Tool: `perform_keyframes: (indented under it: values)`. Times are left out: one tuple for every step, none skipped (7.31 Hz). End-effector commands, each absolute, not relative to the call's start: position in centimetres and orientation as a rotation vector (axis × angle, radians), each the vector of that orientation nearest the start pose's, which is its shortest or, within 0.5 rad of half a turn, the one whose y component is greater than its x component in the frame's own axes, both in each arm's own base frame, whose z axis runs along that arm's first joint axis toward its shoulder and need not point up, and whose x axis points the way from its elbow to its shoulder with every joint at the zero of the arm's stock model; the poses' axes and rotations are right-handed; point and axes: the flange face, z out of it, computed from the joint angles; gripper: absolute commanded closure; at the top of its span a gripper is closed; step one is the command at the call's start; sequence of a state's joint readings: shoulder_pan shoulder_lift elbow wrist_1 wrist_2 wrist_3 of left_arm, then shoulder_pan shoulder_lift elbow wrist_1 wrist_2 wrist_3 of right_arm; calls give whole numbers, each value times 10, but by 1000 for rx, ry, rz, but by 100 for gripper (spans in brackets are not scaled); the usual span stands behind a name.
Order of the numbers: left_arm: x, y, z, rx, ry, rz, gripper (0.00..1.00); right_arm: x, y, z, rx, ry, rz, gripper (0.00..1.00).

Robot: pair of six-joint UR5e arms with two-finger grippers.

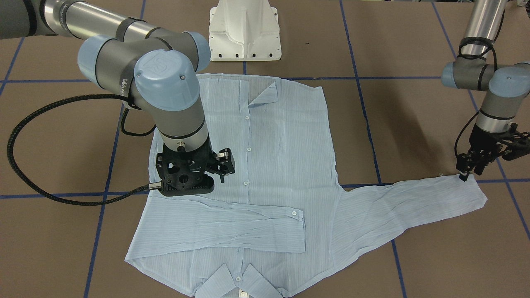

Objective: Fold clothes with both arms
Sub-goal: 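Hold the right gripper near the collar while the left gripper grasps the other cuff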

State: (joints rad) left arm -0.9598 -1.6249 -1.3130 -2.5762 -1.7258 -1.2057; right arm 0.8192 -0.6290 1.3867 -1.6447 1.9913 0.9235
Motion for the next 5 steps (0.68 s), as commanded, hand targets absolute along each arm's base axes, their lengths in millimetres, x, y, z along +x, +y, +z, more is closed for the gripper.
perform_keyframes:
  values:
    - [218,-517,667,375,722,-501,38,-453,-621,156,147,-766,21,0]
    - [218,-517,667,375,722,-501,41,-453,-621,156,147,-766,21,0]
    - [218,-517,667,375,722,-502,48,-453,-621,156,147,-766,21,0]
    - [218,-517,668,374,721,-503,57,-453,-621,156,147,-766,21,0]
    - [218,-517,668,374,721,-503,68,-453,-620,156,147,-766,21,0]
